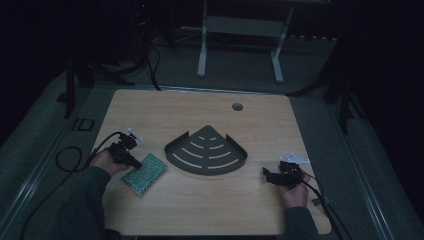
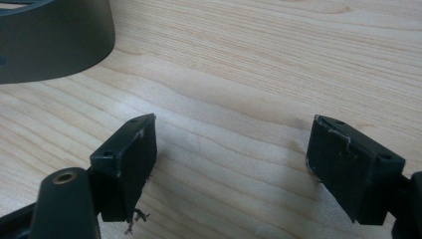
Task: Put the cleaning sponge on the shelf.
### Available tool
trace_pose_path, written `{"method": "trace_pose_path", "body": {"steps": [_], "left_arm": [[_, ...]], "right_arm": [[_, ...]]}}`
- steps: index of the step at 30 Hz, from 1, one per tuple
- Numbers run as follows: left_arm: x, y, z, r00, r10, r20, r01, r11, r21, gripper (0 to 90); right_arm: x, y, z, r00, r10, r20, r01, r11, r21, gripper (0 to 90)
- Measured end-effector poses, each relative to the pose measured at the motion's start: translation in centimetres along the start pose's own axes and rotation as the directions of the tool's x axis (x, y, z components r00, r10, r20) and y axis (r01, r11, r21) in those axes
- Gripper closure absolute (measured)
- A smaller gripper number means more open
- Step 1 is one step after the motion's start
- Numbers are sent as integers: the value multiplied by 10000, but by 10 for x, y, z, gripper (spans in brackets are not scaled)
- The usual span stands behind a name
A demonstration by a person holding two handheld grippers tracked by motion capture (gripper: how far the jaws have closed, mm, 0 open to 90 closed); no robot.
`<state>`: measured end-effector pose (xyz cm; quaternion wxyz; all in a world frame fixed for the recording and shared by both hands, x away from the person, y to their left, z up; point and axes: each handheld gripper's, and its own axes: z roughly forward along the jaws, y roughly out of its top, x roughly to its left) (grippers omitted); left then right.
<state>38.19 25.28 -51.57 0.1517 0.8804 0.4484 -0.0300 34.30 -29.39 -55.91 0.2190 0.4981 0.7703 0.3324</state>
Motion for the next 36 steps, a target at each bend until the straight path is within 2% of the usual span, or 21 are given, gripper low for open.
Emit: {"method": "trace_pose_path", "body": {"steps": [5, 8, 14, 27, 31, 36], "left_arm": [[-5, 4, -2, 9990, 214, -400, -208, 9997, 153, 898], [-4, 4, -4, 9997, 105, -235, -106, 9999, -31, 900], [-4, 3, -12, 9994, 92, -325, -98, 9997, -203, 900], [-8, 8, -32, 9991, 294, -300, -308, 9984, -473, 900], [-10, 9, -37, 9983, 409, -411, -432, 9974, -581, 900], [-8, 10, -44, 9983, 392, -420, -418, 9970, -649, 900]], "right_arm": [[0, 0, 0, 10000, 6, -4, -6, 10000, 5, 194], [0, 0, 0, 10000, 3, -4, -3, 10000, 2, 194], [0, 0, 0, 10000, 3, -4, -3, 10000, 2, 194], [0, 0, 0, 10000, 2, -4, -2, 10000, 1, 194], [0, 0, 0, 10000, 2, -3, -2, 10000, 3, 194], [0, 0, 0, 10000, 1, -3, -1, 10000, 7, 194]]}}
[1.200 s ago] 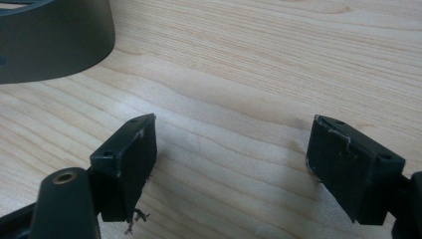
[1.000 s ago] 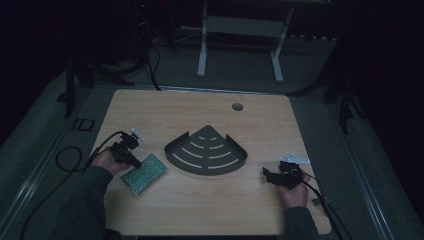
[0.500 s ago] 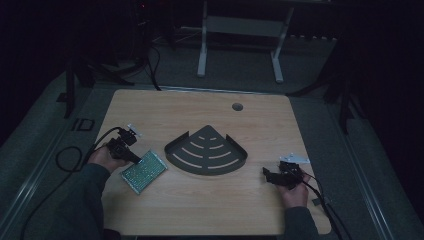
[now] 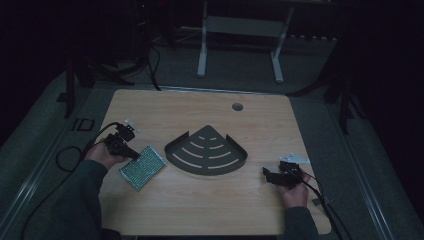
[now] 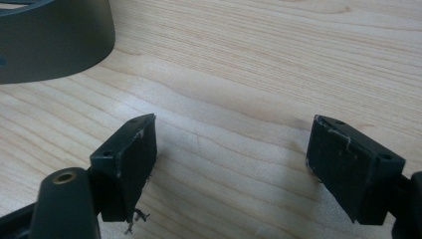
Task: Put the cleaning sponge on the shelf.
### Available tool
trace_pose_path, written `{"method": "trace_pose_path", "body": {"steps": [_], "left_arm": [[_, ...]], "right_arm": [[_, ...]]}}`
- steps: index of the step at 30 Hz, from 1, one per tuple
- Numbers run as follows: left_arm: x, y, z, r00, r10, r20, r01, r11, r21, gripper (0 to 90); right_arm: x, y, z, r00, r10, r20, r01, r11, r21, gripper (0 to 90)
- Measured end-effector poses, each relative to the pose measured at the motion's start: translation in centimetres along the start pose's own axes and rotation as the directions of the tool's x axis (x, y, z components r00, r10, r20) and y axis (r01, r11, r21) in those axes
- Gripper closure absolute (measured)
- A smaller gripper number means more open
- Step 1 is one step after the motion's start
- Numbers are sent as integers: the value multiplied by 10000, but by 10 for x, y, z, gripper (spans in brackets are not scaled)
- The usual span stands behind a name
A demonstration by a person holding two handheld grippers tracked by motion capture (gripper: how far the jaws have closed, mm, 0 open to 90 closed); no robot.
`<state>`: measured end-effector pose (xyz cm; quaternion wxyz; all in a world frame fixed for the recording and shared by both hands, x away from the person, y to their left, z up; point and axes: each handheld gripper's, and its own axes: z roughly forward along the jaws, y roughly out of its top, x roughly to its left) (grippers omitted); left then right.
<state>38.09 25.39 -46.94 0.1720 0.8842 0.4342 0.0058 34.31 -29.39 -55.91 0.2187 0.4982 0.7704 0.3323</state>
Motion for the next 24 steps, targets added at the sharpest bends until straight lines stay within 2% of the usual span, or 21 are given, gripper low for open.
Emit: {"method": "trace_pose_path", "body": {"steps": [15, 24], "left_arm": [[-2, 8, -19, 9997, 88, -219, -97, 9992, -396, 900], [-5, 17, -31, 9990, 342, -289, -356, 9981, -498, 900]], "right_arm": [[0, 0, 0, 10000, 0, -2, 0, 10000, 0, 194], [0, 0, 0, 10000, 7, 4, -7, 10000, 3, 194]]}}
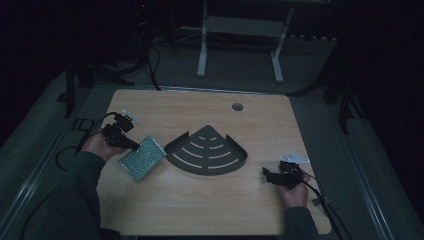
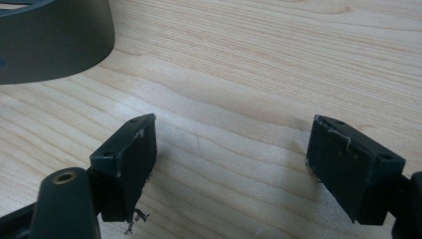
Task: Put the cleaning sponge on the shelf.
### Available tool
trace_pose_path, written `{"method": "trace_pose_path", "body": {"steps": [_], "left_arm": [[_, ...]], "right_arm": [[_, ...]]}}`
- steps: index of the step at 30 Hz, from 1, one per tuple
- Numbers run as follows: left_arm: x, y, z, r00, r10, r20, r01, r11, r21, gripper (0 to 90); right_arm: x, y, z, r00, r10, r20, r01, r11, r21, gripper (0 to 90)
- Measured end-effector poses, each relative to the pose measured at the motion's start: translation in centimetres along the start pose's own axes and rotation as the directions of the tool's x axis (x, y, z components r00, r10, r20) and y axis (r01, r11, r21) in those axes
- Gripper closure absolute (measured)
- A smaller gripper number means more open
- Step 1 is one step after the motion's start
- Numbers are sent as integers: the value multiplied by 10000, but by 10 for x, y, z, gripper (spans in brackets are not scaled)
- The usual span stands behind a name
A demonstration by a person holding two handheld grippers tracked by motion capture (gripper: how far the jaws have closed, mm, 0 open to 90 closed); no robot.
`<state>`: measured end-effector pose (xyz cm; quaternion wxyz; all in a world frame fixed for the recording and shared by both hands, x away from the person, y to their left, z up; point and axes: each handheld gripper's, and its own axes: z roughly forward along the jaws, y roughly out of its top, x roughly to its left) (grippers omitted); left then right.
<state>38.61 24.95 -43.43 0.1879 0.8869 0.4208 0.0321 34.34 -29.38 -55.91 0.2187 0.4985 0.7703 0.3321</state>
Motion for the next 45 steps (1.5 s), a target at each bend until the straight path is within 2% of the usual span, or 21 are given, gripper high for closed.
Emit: {"method": "trace_pose_path", "body": {"steps": [7, 19, 45], "left_arm": [[-2, 8, -5, 9999, 133, 40, -133, 9997, -220, 900], [-9, 24, -10, 9990, 444, 7, -443, 9985, -328, 900], [-20, 58, -12, 9964, 852, 19, -851, 9953, -469, 900]], "right_arm": [[0, 0, 0, 10000, 0, 3, 0, 10000, 1, 194], [0, 0, 0, 10000, 1, 2, -1, 10000, 4, 194], [0, 0, 0, 10000, 8, -4, -8, 10000, -3, 194]]}}
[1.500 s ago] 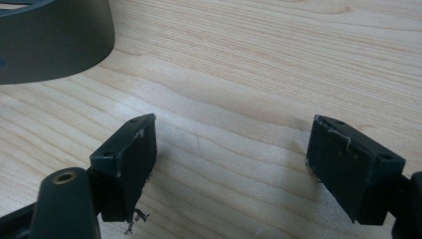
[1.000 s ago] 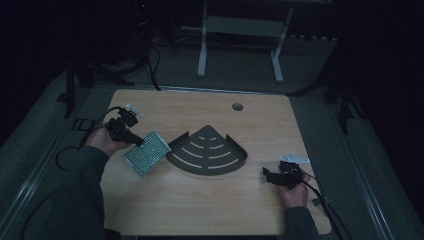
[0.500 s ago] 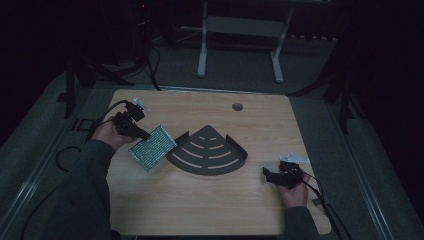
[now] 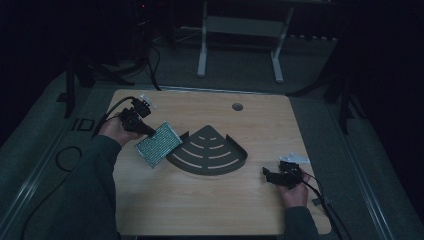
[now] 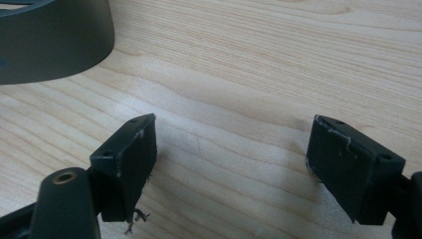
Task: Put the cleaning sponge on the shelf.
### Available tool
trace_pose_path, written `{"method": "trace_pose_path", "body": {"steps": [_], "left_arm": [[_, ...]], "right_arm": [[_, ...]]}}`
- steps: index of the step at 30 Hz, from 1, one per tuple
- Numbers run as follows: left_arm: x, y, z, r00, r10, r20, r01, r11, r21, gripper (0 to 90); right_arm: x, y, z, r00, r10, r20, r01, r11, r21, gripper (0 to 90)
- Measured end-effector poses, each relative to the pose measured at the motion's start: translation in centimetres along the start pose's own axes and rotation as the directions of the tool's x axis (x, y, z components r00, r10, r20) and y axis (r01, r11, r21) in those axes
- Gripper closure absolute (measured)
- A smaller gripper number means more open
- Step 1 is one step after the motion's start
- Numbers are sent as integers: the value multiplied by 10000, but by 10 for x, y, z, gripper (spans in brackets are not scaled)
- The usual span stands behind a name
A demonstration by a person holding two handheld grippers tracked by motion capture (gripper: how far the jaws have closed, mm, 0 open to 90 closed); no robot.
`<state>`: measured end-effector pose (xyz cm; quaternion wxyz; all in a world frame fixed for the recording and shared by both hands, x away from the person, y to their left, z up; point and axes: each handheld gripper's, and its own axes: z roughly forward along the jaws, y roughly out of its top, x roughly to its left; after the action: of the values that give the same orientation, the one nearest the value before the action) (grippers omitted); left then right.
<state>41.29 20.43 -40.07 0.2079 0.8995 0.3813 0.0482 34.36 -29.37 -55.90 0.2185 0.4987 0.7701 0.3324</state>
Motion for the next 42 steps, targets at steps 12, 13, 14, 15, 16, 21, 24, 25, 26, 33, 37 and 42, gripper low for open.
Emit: {"method": "trace_pose_path", "body": {"steps": [12, 13, 14, 15, 16, 21, 24, 25, 26, 33, 37, 42], "left_arm": [[-8, 15, 3, 9995, 279, -151, -278, 9996, 79, 900], [-9, 16, 4, 9995, 281, -141, -280, 9996, 64, 900], [-9, 16, 4, 9995, 281, -141, -280, 9996, 64, 900], [-11, 19, 6, 9992, 365, -180, -363, 9993, 88, 900], [-12, 21, 7, 9992, 363, -183, -361, 9993, 67, 900], [-14, 25, 10, 9990, 416, -175, -414, 9991, 110, 900], [-15, 27, 11, 9990, 409, -180, -407, 9991, 101, 900], [-16, 28, 12, 9990, 418, -185, -416, 9991, 97, 900], [-16, 29, 12, 9989, 422, -186, -420, 9991, 76, 900], [-18, 33, 14, 9986, 496, -196, -495, 9987, 79, 900], [-21, 39, 15, 9983, 565, -173, -565, 9984, 32, 900], [-26, 46, 18, 9974, 699, -192, -699, 9975, 39, 900]], "right_arm": [[0, 0, 0, 10000, -9, 2, 9, 10000, -1, 194], [0, 0, 0, 10000, -9, -1, 9, 10000, -3, 194], [0, 0, 0, 10000, -9, -1, 9, 10000, -3, 194], [0, 0, 0, 10000, -7, -5, 7, 10000, -7, 194], [0, 0, 0, 10000, -8, -5, 8, 10000, -6, 194], [0, 0, 0, 10000, -7, -6, 7, 10000, -6, 194], [0, 0, 0, 10000, -6, -8, 6, 10000, -7, 194], [0, 0, 0, 10000, -8, -8, 8, 10000, -7, 194], [0, 0, 0, 10000, -7, -7, 7, 10000, -6, 194], [0, 0, 0, 10000, -7, -5, 7, 10000, -7, 194], [0, 0, 0, 10000, -9, -7, 9, 10000, -7, 194], [0, 0, 0, 10000, -5, -6, 5, 10000, -8, 194]]}}
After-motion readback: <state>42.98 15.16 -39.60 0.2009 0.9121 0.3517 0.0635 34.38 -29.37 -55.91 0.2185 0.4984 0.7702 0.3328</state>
